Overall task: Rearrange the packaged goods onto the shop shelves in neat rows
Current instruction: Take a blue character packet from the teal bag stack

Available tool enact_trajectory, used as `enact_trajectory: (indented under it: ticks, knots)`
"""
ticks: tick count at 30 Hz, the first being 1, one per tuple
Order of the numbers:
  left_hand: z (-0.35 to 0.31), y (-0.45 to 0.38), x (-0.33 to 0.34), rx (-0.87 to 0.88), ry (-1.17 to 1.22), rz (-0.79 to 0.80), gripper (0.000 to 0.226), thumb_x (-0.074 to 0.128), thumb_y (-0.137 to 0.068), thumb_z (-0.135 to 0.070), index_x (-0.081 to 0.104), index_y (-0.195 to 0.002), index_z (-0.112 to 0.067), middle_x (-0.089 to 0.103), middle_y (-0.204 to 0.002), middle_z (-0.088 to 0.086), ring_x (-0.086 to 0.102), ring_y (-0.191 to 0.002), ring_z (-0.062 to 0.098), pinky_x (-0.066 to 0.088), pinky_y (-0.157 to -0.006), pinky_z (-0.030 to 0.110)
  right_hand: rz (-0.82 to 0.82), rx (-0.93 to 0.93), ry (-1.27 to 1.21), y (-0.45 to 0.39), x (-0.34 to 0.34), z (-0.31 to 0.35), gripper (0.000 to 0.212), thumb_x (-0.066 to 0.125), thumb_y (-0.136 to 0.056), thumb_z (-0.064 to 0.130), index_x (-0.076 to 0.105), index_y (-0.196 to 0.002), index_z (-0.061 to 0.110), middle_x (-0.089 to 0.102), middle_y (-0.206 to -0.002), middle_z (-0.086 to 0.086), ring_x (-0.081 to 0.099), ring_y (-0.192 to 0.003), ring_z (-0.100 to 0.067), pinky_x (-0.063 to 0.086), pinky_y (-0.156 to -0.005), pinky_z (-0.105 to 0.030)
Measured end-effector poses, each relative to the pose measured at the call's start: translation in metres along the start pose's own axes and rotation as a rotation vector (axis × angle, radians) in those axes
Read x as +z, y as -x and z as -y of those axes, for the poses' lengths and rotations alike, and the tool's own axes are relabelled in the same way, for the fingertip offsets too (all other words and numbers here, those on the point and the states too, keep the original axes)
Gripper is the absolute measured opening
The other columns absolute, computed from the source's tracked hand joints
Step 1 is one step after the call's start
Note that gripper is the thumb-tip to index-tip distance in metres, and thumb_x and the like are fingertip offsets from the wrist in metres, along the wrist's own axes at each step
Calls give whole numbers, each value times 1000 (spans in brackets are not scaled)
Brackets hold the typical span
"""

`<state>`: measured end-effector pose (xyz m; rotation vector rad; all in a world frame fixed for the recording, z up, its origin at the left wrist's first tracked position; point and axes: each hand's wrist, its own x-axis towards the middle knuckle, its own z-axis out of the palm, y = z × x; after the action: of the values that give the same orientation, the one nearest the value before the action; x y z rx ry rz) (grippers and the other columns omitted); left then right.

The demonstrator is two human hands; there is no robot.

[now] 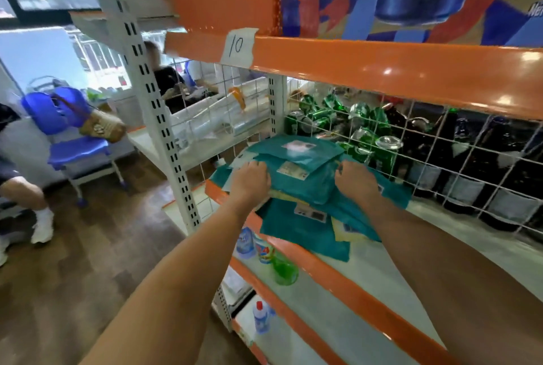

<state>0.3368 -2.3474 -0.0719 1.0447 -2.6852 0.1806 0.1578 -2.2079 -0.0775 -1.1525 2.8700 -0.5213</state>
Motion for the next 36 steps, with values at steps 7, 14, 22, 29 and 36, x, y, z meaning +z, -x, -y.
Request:
enact_trajectory:
  ticks: [7,14,22,29,36]
  knots:
    - [29,-55,6,134,-2,-54,32,32,-101,-28,54,-114,-9,58,-116,10,56,-106,27,42,-88,36,-24,171,6,-37,7,20,35,33,-95,26,54,-115,7,58,-114,-14,56,-103,-30,47,-83,-39]
    - [37,-83,29,268,39,-25,33,34,-99,-30,55,-116,-11,57,-118,9,53,-110,26,40,-95,38,-42,263,36,-43,15,30,33,35,-96,22,56,-115,5,60,-117,-15,57,-105,-32,47,-86,-37]
    - [40,-91,45,266,161,-37,29,37,-98,-30,53,-114,-12,57,-116,8,54,-109,24,39,-93,34,62,472,-46,-57,10,34,49,29,-98,29,41,-139,5,26,-151,-18,23,-139,-33,30,-109,-42]
    - [41,-91,42,268,198,-17,28,38,-98,-29,53,-115,-13,56,-115,7,54,-107,23,42,-92,33,120,677,-236,-80,9,43,56,35,-97,44,41,-140,9,31,-150,-13,28,-135,-33,30,-109,-42]
    - [38,-88,38,243,189,2,26,37,-98,-28,52,-112,-11,56,-113,8,53,-105,24,41,-87,33,59,740,-488,-84,11,40,52,55,-86,40,53,-125,8,49,-129,-12,38,-124,-33,39,-102,-46]
